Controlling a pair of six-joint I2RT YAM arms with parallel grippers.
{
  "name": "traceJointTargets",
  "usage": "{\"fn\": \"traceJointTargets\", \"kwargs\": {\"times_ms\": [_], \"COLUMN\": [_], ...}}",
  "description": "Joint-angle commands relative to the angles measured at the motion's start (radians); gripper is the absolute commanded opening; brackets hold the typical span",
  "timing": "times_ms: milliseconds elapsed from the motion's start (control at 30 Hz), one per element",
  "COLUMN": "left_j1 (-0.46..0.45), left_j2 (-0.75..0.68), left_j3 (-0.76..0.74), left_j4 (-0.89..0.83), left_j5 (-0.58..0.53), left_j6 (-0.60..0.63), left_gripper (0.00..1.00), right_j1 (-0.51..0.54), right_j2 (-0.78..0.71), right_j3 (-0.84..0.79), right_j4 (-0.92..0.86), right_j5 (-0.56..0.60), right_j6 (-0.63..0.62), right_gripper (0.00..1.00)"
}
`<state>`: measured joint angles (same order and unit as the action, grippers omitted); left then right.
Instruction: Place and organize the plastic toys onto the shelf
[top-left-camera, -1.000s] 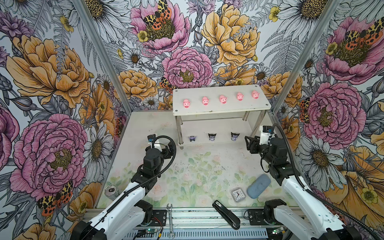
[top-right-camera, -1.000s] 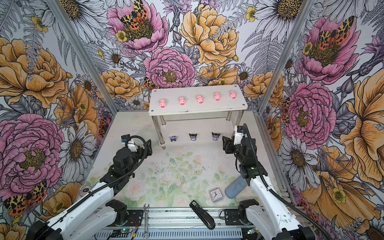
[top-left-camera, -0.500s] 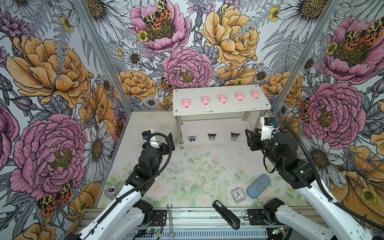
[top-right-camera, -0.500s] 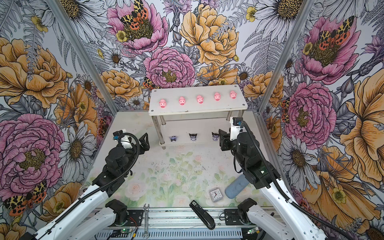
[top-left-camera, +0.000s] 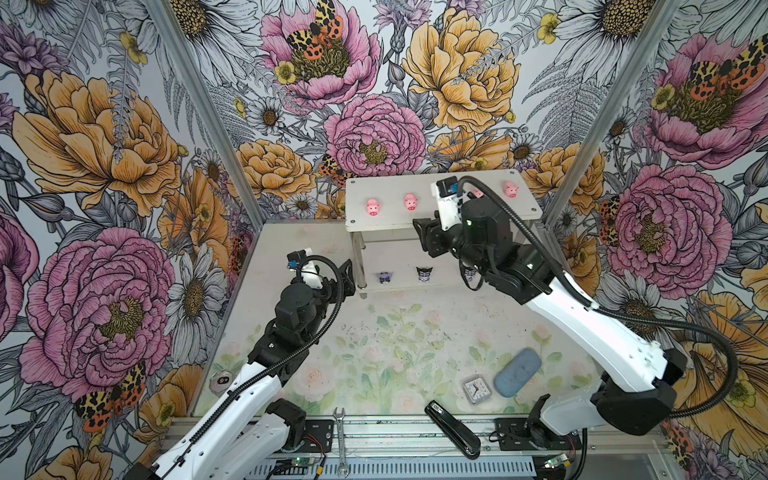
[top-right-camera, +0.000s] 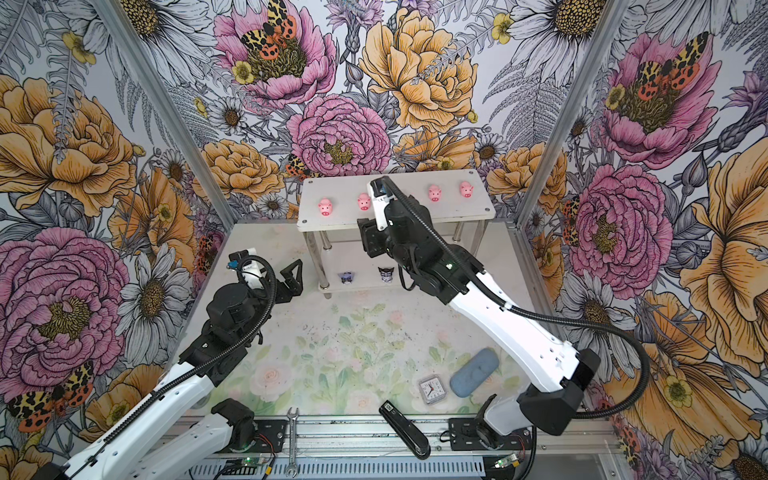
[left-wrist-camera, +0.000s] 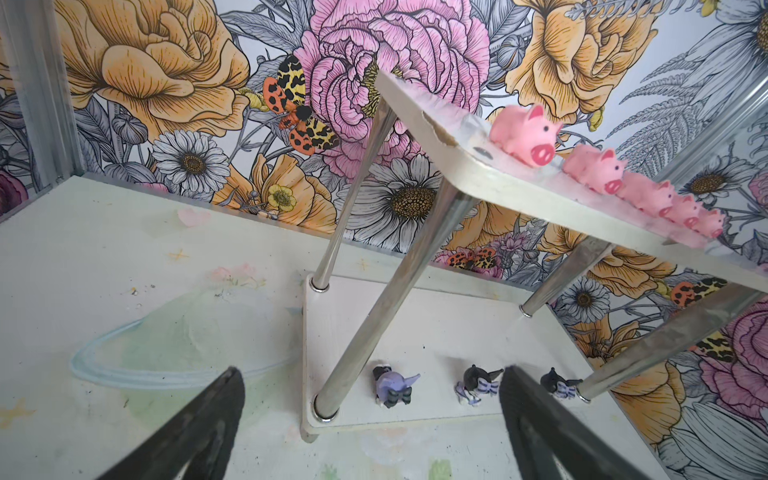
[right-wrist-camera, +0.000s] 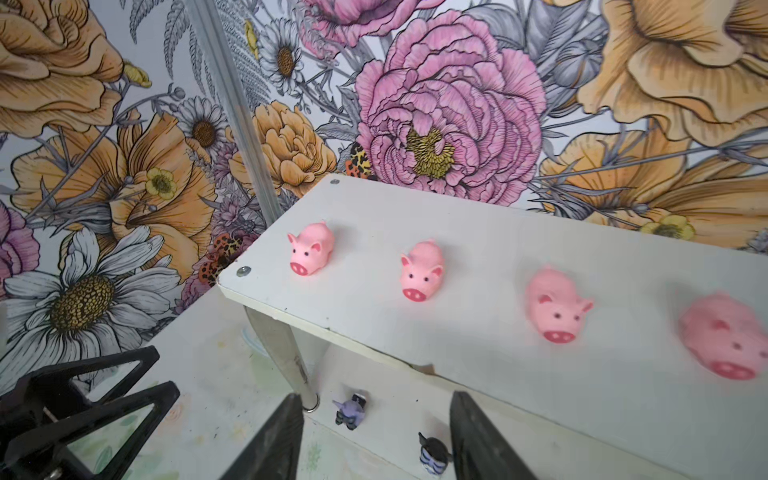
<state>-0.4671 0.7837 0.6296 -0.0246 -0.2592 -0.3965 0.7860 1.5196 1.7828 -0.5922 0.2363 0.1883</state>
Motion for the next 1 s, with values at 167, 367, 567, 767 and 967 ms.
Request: {"fn": "traceJointTargets", "kwargs": {"times_ms": [167,367,567,767,967], "left_j1": [-0.004,-0.002,0.015,0.037,0.055], "left_j2": [-0.055,-0.051,-0.023,-0.009,-0.016], "left_j3": [-0.091,-0.127,-0.144,-0.162,-0.179], "left_j4": [-0.022,0.016,0.053,0.091,0.110], "left_j5": [0.078,0.104,0.141,0.184,0.198], "left_j6": [-0.045,-0.060,-0.063,-0.077,-0.084], "left_gripper": [0.97,0.97,0.98,0.99,0.99], "right_j1": [0.030,0.032,0.035,0.036,0.036], "right_j2": [0.268,0.407,0.493,0.545,0.586], "right_j3": [0.310,0.470,0.560,0.618,0.663], "right_j4": [-0.026,-0.054,-0.070,-0.072,-0.078], "right_j5": [-0.089,-0.055,-0.012,0.035,0.080], "right_j6": [-0.029,-0.026,-0.019,-0.021,-0.019], "right_gripper": [0.55,0.64,0.69,0.69,0.67]}}
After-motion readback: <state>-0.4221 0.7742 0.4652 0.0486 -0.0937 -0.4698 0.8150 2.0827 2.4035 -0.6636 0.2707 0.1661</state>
